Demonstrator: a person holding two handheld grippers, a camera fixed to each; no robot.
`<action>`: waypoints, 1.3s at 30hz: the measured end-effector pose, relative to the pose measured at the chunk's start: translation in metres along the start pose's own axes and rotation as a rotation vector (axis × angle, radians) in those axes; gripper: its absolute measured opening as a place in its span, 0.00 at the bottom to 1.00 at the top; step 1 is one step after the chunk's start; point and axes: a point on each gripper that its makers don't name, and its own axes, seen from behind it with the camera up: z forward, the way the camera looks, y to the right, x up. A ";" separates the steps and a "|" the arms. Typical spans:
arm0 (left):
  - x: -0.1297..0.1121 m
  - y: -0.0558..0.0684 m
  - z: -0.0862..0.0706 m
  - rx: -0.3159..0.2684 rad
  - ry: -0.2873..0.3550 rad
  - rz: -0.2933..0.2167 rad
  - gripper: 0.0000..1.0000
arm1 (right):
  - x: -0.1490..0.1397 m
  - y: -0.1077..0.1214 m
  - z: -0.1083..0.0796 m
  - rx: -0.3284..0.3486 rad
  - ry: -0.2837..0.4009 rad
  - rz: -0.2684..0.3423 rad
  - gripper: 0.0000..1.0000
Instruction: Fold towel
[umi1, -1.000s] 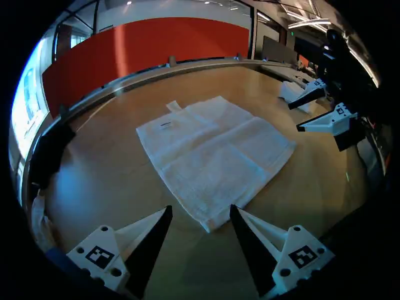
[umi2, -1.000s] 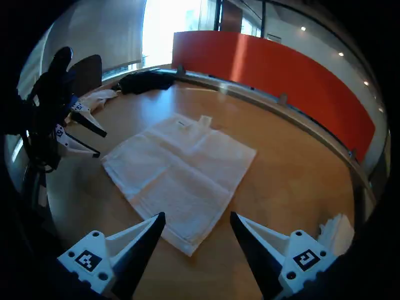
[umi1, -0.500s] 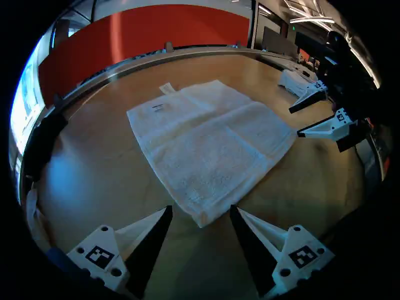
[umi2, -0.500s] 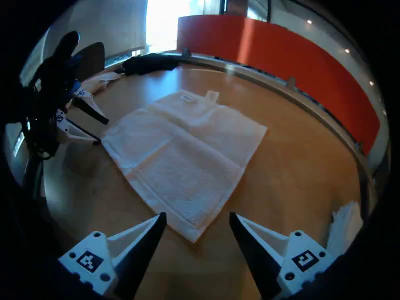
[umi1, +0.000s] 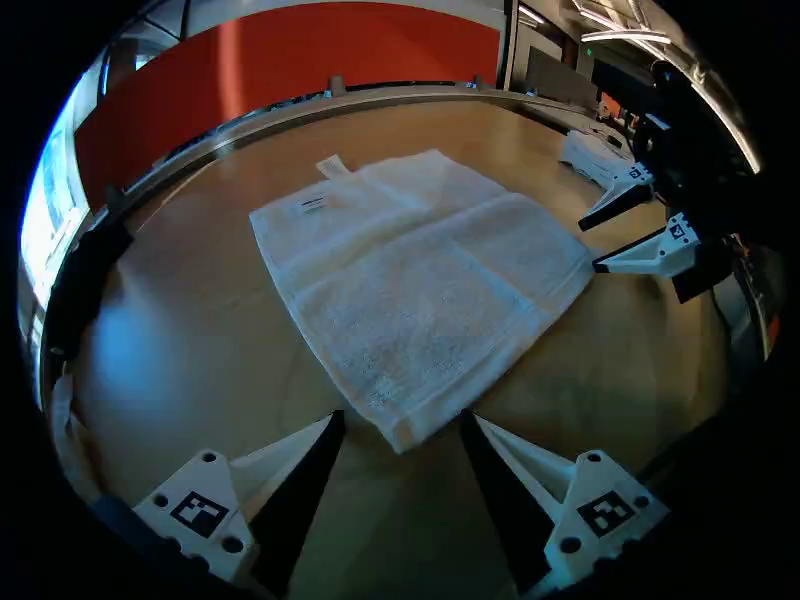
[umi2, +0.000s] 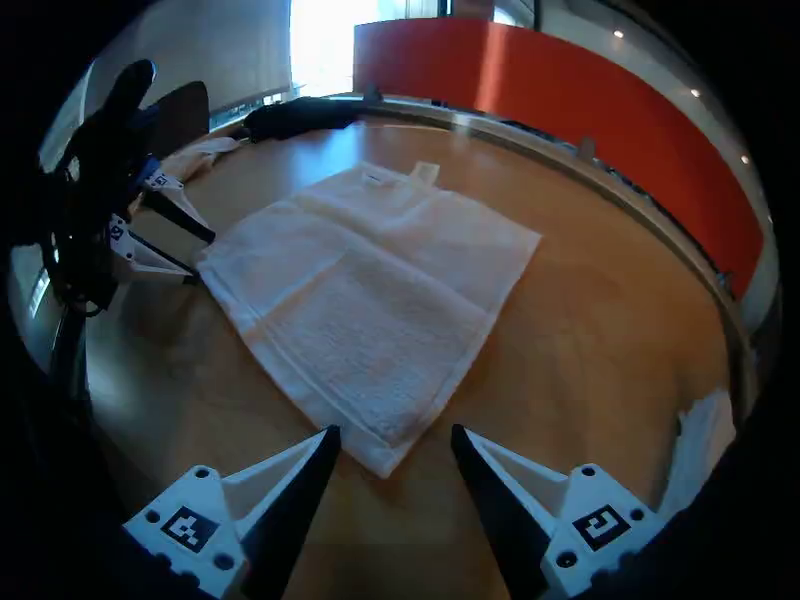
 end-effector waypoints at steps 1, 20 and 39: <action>0.000 0.000 0.000 0.001 0.000 -0.001 0.85 | 0.000 -0.001 0.000 0.004 -0.001 0.001 0.82; 0.003 -0.005 0.000 0.041 -0.028 -0.046 0.68 | -0.001 -0.013 0.001 0.052 -0.002 0.020 0.53; 0.005 0.001 0.002 0.063 -0.039 -0.092 0.20 | 0.003 -0.021 0.003 0.058 0.002 0.012 0.16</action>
